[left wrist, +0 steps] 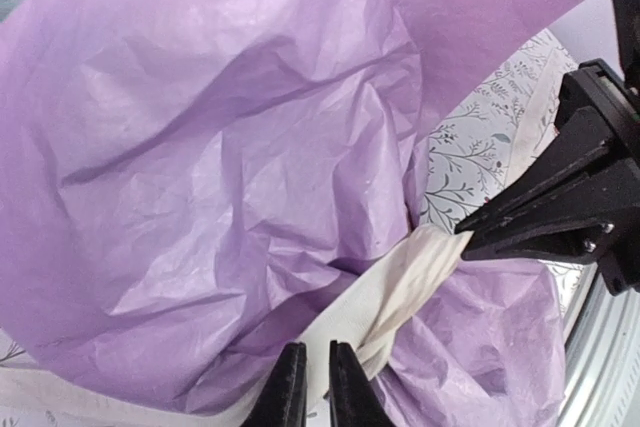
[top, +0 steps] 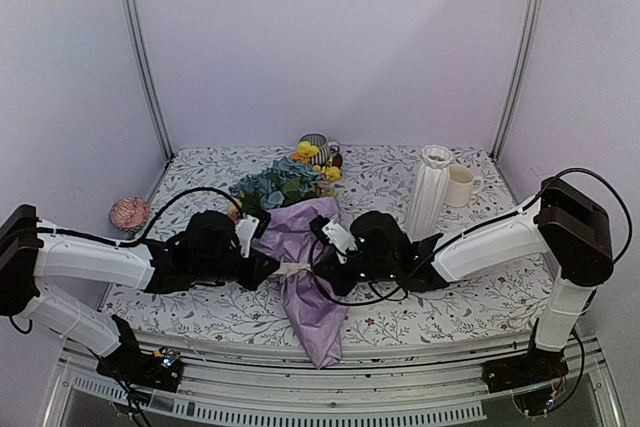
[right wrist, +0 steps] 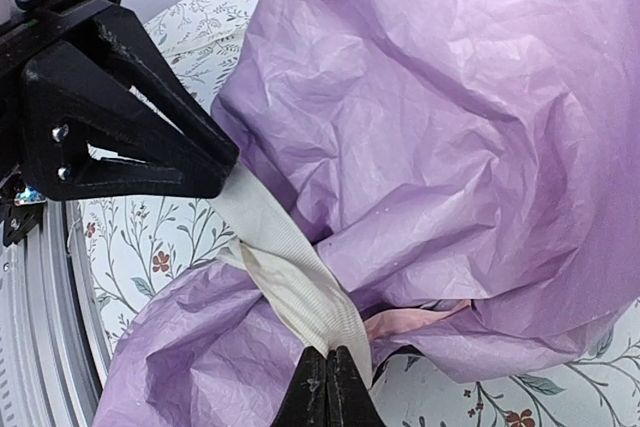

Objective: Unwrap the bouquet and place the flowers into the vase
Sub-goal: Untie the half-tied ribbon from the folded wrapping paper.

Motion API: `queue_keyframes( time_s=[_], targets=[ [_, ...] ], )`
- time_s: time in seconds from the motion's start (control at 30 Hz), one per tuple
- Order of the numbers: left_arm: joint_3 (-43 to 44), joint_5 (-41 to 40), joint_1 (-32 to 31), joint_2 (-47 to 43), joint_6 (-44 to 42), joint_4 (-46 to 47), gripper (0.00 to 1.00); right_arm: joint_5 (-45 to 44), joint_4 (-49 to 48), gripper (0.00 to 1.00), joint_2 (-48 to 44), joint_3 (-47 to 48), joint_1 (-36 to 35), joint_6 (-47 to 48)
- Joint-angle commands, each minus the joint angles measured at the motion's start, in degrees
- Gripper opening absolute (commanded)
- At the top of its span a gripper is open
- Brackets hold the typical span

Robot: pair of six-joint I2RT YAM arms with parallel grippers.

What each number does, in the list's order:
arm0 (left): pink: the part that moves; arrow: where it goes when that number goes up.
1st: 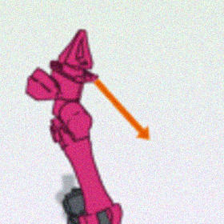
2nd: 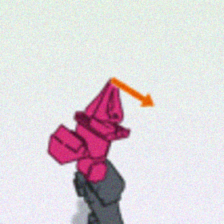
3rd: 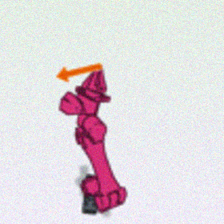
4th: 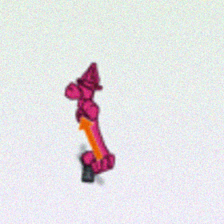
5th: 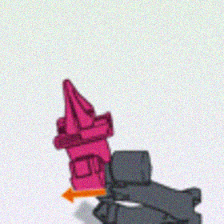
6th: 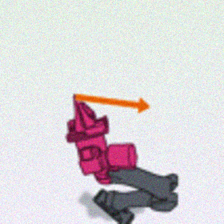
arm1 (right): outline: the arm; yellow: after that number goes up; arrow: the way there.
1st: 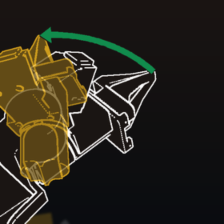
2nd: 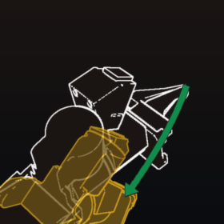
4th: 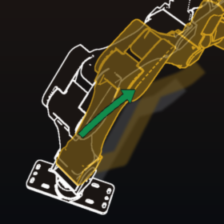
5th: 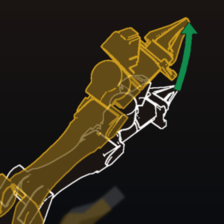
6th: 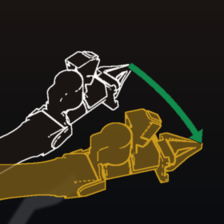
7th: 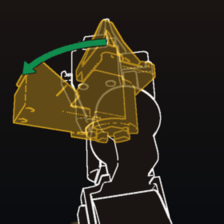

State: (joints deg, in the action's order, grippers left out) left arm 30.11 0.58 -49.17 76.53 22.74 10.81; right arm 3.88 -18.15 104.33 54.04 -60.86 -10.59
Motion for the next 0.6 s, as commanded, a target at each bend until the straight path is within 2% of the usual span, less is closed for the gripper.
queue_keyframes(
  time_s=[0.0, 0.17, 0.57],
  targets=[
    [0.5, 1.1, 0.7, 0.1, -0.6, -0.2, 0.13, -1.1, -2.1, 0.03, -1.7, -0.4, -0.3, -1.7],
    [1.3, 4.6, 0.7, 0.1, -2.6, 0.6, 0.18, 0.8, -2.0, 0.07, -0.7, 1.0, -0.4, -1.1],
    [5.1, 8.5, 0.6, 4.6, -4.7, 0.4, 0.23, 1.3, -1.6, 0.15, 0.8, 1.7, -0.4, -0.6]
  ],
)
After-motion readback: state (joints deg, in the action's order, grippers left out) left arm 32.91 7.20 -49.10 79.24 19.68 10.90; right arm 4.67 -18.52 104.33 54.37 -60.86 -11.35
